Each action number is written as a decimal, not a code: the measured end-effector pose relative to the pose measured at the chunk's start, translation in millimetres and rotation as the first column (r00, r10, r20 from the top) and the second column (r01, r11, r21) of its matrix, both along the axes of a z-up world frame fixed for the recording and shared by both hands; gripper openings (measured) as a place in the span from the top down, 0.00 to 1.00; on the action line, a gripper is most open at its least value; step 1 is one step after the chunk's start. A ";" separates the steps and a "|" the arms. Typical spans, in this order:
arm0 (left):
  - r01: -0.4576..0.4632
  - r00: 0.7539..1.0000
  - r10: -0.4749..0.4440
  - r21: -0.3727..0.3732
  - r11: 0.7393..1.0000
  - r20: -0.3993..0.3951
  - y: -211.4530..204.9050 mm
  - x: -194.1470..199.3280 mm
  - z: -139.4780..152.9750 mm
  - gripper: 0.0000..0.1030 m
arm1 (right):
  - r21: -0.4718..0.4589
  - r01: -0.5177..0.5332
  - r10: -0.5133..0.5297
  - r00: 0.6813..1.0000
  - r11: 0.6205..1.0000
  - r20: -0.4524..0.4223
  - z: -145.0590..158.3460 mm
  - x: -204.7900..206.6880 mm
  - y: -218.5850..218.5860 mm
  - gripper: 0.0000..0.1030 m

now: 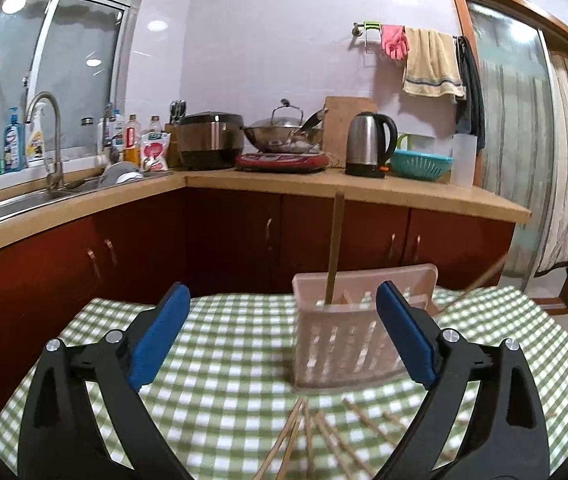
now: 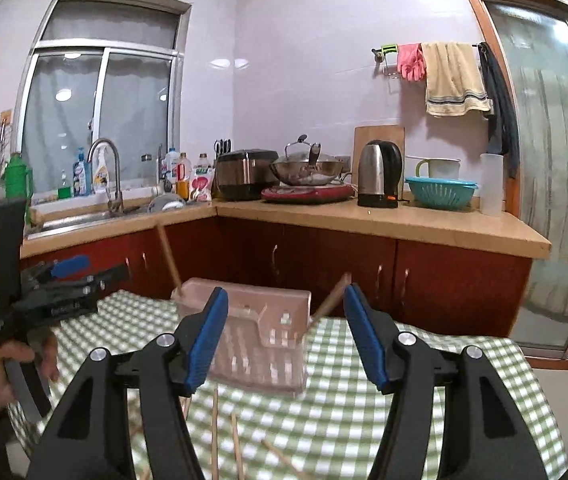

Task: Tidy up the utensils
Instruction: 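Withdraw both tools from the caddy back toward the loose chopsticks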

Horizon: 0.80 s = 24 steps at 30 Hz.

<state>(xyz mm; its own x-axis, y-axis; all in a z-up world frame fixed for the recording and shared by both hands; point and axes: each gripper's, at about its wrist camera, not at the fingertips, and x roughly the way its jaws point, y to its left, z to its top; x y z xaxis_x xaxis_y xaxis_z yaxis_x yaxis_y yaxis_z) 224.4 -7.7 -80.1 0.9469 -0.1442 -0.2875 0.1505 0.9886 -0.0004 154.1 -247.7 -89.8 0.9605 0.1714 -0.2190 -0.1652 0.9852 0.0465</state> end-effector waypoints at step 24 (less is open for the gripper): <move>-0.005 0.973 0.014 0.039 0.999 -0.231 8.6 -116.6 -129.9 0.19 | 0.011 -0.096 0.095 0.951 0.995 -0.295 -164.6 -76.3 -3.4 0.71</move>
<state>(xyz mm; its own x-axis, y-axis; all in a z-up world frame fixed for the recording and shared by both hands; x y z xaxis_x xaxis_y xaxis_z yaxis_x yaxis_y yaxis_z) 107.8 0.9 -210.0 0.8552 -0.1202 -0.5042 0.1410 0.9900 0.0030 77.8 -251.2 -254.4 0.8324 0.2577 -0.4906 -0.2379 0.9658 0.1035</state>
